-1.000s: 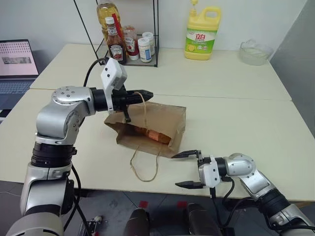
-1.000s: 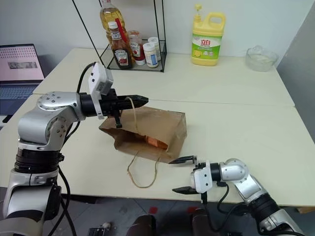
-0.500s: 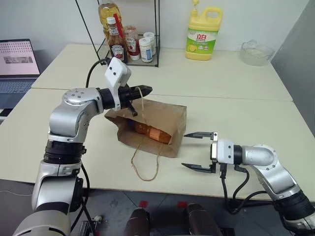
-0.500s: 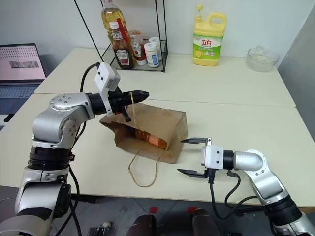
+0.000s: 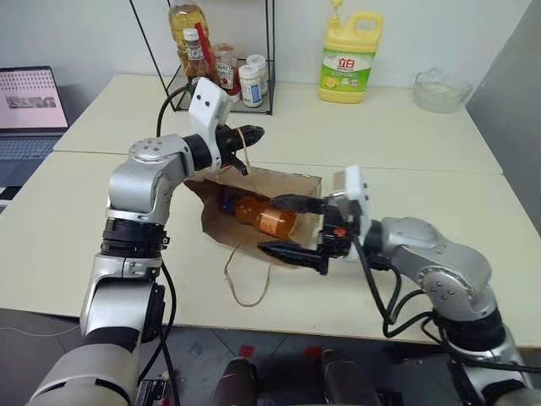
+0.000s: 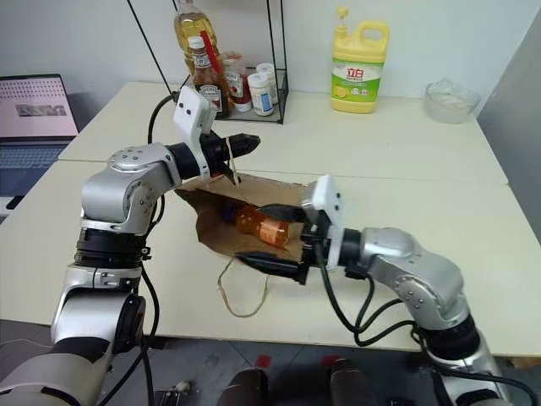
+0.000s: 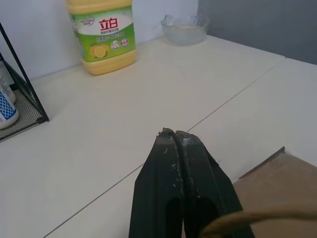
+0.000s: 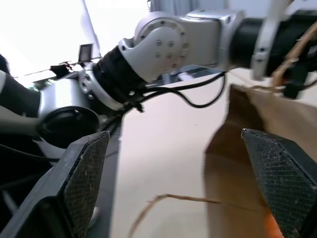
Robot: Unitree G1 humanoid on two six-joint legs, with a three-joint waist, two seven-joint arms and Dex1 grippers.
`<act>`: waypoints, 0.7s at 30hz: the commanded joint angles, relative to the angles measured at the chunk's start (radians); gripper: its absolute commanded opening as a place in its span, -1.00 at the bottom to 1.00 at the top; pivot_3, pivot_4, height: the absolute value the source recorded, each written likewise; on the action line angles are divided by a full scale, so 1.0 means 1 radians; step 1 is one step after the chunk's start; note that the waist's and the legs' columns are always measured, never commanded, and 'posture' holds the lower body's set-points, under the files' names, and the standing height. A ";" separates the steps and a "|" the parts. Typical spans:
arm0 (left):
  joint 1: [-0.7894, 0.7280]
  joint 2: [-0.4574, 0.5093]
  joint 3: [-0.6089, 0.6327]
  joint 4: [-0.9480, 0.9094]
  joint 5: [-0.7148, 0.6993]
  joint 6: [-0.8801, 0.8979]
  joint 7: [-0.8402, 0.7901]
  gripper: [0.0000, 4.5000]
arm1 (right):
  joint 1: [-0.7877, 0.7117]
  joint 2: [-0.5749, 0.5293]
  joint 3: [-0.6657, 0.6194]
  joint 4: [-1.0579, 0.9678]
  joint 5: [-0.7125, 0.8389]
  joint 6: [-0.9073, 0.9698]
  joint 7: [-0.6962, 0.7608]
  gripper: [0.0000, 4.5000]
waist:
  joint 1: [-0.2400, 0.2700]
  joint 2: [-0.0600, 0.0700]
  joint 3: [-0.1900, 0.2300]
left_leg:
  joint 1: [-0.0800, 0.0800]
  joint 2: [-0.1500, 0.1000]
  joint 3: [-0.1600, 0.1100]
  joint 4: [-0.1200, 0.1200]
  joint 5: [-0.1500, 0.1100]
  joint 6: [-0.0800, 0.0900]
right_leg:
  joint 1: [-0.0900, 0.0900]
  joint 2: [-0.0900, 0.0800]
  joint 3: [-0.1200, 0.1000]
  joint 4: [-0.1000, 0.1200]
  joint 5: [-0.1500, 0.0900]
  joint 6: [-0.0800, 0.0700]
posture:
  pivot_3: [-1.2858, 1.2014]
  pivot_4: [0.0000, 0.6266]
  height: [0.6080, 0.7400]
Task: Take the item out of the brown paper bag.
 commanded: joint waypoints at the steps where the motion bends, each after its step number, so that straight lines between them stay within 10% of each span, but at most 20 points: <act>1: -0.045 0.001 0.006 0.008 0.016 -0.016 0.015 -0.98 | -0.044 0.055 0.007 0.055 0.003 0.025 -0.030 1.00 | 0.000 0.000 0.000 | 0.000 0.000 0.000 0.000 0.000 0.000 | 0.000 0.000 0.000 0.000 0.000 0.000 | 0.03 -0.52 1.00; 12: -0.068 -0.011 0.017 0.047 0.042 -0.017 0.057 -0.98 | -0.140 0.171 0.065 0.201 -0.140 0.034 -0.109 1.00 | -0.004 0.000 0.000 | 0.000 0.000 0.000 0.000 0.000 0.000 | -0.002 0.000 -0.001 0.003 0.000 0.000 | 0.03 -0.52 1.00; 21: -0.074 0.002 0.013 0.022 0.063 -0.007 0.082 -0.98 | -0.141 -0.022 0.090 0.062 -0.342 0.139 -0.217 1.00 | -0.002 0.000 0.000 | -0.001 0.000 -0.001 0.000 0.000 0.000 | -0.003 0.000 -0.001 0.005 0.000 0.000 | 0.03 -0.52 1.00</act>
